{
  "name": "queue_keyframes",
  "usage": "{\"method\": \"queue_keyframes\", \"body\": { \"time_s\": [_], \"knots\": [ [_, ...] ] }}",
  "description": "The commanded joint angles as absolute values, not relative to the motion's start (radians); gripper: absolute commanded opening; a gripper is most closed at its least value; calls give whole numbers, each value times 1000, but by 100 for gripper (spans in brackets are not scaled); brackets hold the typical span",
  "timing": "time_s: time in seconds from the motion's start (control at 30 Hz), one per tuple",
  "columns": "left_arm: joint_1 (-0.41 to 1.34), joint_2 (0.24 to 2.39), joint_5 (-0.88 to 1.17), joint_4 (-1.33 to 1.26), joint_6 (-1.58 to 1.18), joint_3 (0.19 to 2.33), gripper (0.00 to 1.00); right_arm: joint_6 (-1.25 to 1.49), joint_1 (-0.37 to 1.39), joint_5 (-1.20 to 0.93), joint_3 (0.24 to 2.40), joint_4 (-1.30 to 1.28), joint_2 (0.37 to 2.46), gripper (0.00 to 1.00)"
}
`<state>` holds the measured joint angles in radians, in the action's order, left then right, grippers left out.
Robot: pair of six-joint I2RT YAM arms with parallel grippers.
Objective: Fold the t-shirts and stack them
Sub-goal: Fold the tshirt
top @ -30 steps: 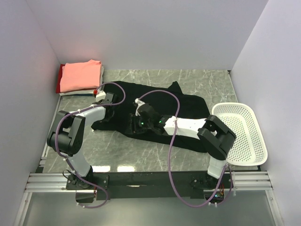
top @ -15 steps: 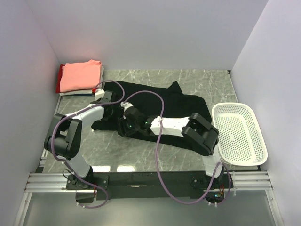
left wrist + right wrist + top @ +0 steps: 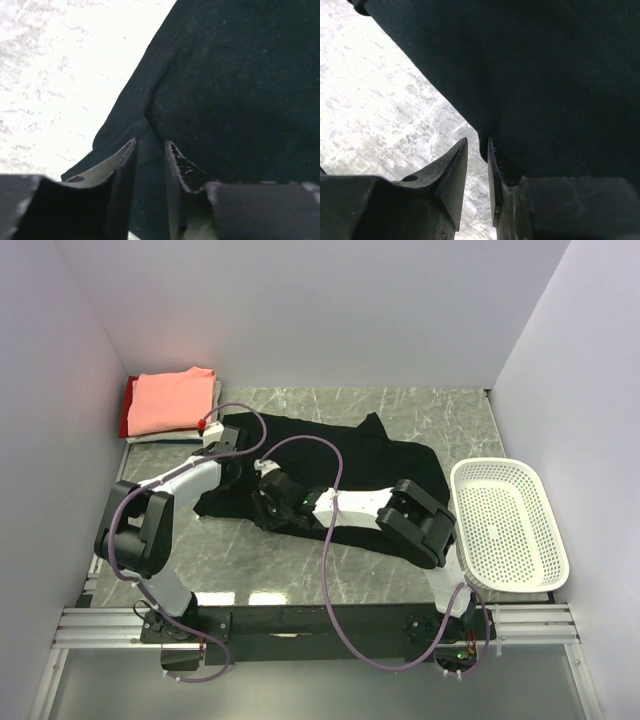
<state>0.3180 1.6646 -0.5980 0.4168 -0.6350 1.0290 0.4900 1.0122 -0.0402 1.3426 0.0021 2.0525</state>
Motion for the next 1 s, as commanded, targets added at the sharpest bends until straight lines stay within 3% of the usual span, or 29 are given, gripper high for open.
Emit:
{"method": "queue_keyframes", "body": {
  "time_s": [0.0,0.23,0.4,0.5,0.73,0.97],
  "knots": [
    [322,1695,-595,425,-617,1077,36,518,1020,-18,1347,54,2054,29],
    [328,1759,-586,419,-611,1081,40,543,1020,-25,1341,66,2052,13],
    [334,1796,-603,423,-617,1085,40,557,1020,-29,1342,67,2056,7],
    [334,1802,-606,423,-623,1081,35,560,1020,-31,1336,72,2051,5],
    [334,1764,-615,429,-618,1068,5,580,1012,-23,1318,75,2036,0],
    [333,1721,-626,446,-615,1063,1,609,991,-20,1281,87,1985,0]
  ]
}}
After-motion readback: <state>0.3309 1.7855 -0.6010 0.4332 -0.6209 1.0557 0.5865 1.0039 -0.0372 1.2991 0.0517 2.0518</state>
